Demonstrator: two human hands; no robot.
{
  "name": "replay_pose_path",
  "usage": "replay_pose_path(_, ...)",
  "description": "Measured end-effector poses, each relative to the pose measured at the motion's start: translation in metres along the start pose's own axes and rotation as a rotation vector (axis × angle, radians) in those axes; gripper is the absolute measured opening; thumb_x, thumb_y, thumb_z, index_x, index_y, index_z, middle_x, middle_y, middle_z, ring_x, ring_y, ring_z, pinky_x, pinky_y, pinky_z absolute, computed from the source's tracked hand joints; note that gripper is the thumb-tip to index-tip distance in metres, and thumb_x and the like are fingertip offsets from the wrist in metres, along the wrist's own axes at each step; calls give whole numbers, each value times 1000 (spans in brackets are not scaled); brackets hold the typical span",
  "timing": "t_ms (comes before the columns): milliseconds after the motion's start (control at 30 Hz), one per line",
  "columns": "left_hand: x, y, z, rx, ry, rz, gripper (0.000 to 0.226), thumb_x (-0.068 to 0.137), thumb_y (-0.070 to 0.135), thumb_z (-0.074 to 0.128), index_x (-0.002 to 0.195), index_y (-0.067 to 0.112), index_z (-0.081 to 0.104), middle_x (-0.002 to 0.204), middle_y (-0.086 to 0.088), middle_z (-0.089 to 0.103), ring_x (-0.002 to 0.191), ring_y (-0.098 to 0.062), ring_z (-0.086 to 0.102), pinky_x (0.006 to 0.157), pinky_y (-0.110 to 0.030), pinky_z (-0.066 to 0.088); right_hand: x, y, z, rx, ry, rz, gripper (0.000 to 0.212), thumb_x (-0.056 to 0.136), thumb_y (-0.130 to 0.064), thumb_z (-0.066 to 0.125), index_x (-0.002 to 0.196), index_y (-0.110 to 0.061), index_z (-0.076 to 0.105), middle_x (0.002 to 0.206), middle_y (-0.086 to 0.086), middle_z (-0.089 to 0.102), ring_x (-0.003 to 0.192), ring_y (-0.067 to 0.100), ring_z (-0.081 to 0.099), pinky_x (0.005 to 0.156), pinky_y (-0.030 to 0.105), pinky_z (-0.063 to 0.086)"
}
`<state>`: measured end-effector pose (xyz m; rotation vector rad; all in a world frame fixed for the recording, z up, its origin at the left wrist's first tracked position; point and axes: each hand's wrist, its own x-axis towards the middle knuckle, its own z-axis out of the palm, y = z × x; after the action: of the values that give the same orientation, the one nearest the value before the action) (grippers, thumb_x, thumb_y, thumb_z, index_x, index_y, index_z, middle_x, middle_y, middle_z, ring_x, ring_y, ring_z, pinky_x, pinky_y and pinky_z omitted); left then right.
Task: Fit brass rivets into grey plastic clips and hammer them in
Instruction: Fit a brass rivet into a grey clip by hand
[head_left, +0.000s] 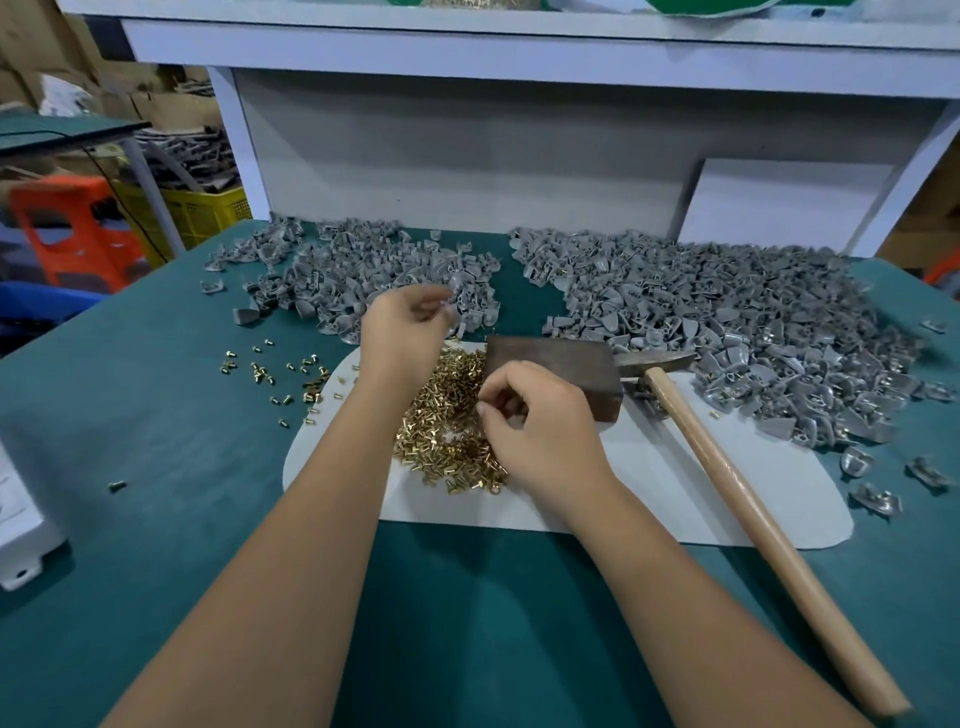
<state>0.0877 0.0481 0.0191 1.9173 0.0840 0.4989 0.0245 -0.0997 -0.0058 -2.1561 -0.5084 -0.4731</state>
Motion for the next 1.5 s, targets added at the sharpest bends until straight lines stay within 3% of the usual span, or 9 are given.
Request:
replay_pose_path(67,-6,14,10,-60,-80,26,11,91,16,65,98,20,72,82,14,72,63,4,59,73,-17,49,3,1,-5,-27,141,-29,14,80,-2,65,80,-15,60,80,-9,57,77,8,52,70,25,45)
replay_pose_path(167,-20,24,28,-73,-174,56,13,89,19,68,86,31,71,78,20,70,80,5,64,78,-16,50,7,10,-17,-48,326,8,12,81,-1,64,82,-13,62,84,-5,57,82,13,53,73,25,44)
replay_pose_path(300,-31,13,44,36,-220,75,8,88,26,70,92,31,73,79,23,66,75,16,58,67,-7,41,10,26,-32,-34,444,132,15,84,-2,63,89,-15,68,88,-6,59,83,10,57,77,26,50)
replay_pose_path(567,-31,7,42,102,-153,101,23,95,38,56,112,32,70,112,1,66,113,-22,56,97,-45,49,12,36,-33,-48,440,164,21,83,-2,61,91,-21,64,87,-8,58,78,1,54,72,14,46)
replay_pose_path(800,-37,7,34,-79,-281,60,46,85,-4,53,110,32,67,102,15,69,96,4,62,90,-30,54,10,34,-30,-30,356,144,33,80,0,59,99,-27,66,87,-14,62,82,6,58,76,29,52)
replay_pose_path(1000,-41,8,41,6,-303,171,30,85,4,64,105,25,72,85,12,68,90,-2,63,86,-16,47,9,32,-29,30,358,179,33,81,-1,58,99,-27,67,86,-14,65,80,4,60,77,33,53)
replay_pose_path(1200,-42,7,43,36,-237,167,22,86,15,66,102,29,71,96,15,61,100,-9,57,91,-26,46,10,34,-34,86,411,276,32,83,-3,59,95,-32,64,82,-14,62,81,1,58,76,28,52)
replay_pose_path(1367,-40,7,45,149,-172,132,30,89,9,53,106,26,70,98,25,53,87,3,49,72,-3,30,11,35,-34,145,460,326,31,83,-2,58,95,-29,65,80,-13,60,74,2,56,66,18,47)
replay_pose_path(1500,-40,9,42,167,-19,61,27,89,14,51,98,28,72,90,13,67,75,0,56,60,-19,43,11,35,-34,152,487,328,30,84,-1,57,93,-28,64,82,-9,61,72,4,56,63,14,45)
